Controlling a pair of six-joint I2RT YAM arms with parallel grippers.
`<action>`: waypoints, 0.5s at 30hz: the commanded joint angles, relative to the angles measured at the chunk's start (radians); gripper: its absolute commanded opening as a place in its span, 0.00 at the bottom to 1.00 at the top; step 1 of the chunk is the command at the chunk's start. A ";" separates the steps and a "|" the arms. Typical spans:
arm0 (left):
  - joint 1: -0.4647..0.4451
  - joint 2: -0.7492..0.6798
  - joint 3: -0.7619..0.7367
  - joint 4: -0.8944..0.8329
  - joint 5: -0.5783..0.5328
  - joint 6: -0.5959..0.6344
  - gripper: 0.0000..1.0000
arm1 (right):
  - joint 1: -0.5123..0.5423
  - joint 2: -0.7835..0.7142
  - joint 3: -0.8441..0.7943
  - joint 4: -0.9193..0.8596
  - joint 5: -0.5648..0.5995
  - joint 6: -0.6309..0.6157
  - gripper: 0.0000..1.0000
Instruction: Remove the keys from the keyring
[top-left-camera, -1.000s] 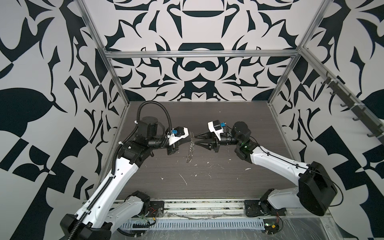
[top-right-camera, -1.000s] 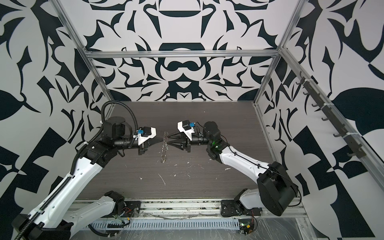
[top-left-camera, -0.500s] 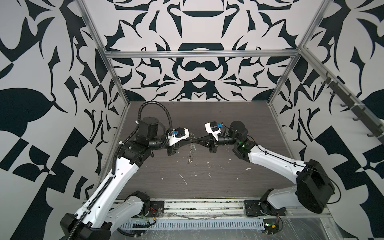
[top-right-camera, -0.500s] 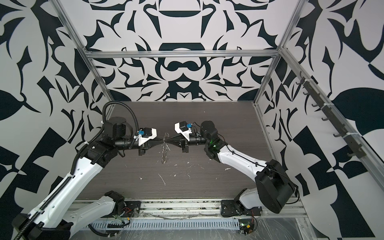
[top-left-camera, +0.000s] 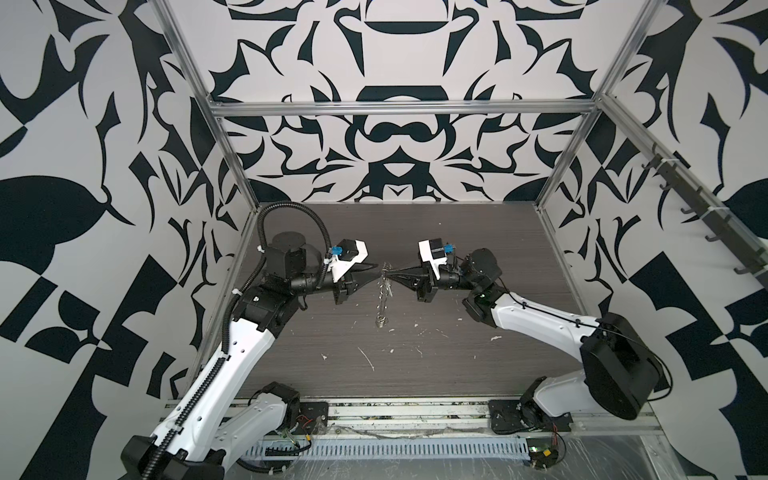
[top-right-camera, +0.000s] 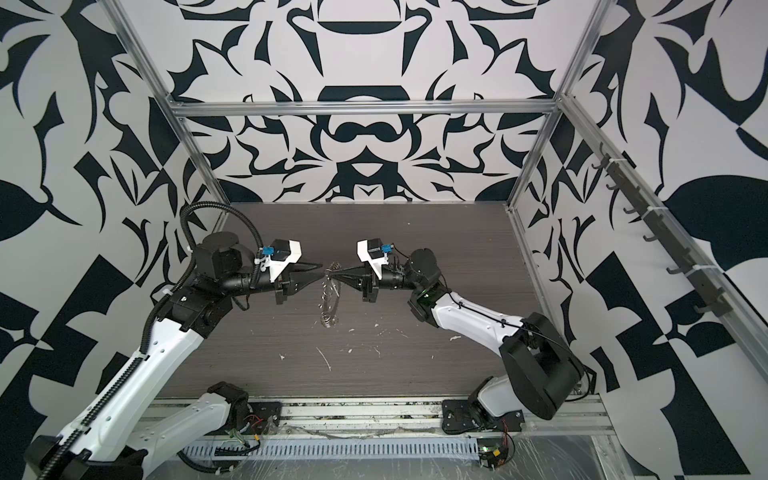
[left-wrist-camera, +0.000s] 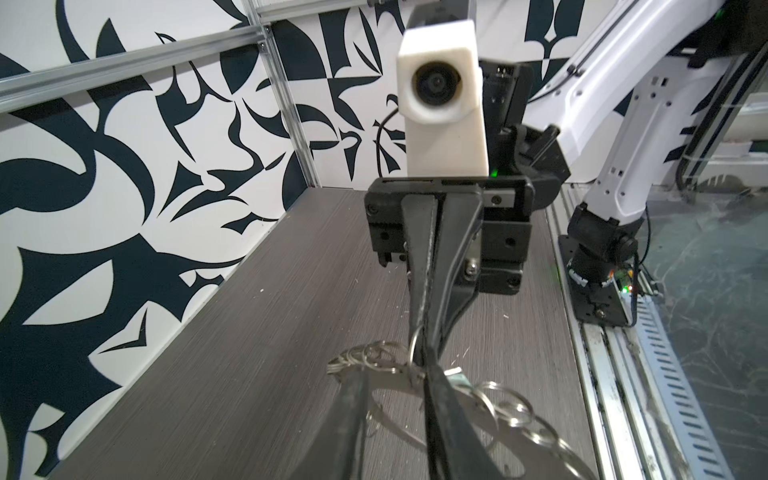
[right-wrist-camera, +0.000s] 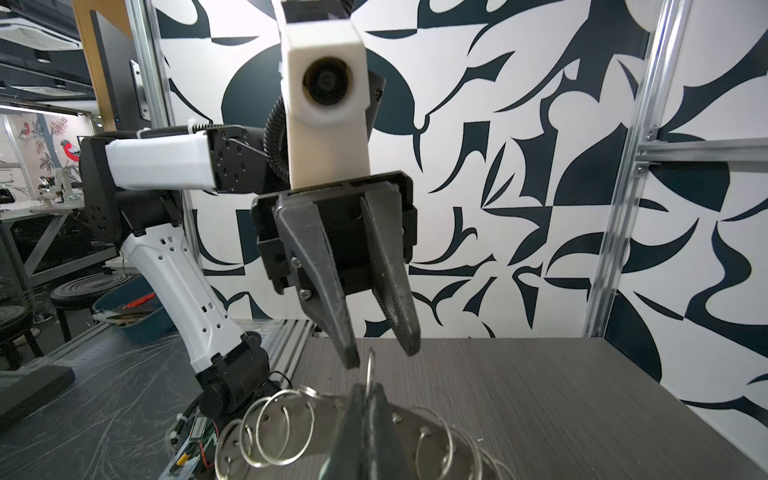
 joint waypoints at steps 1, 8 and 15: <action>0.009 0.003 0.005 0.054 0.065 -0.071 0.27 | -0.002 -0.013 0.013 0.174 0.022 0.067 0.00; 0.008 0.024 0.011 0.041 0.089 -0.065 0.21 | -0.002 -0.007 0.019 0.174 0.025 0.065 0.00; 0.008 0.029 0.008 0.060 0.105 -0.074 0.20 | -0.002 0.011 0.038 0.172 0.007 0.079 0.00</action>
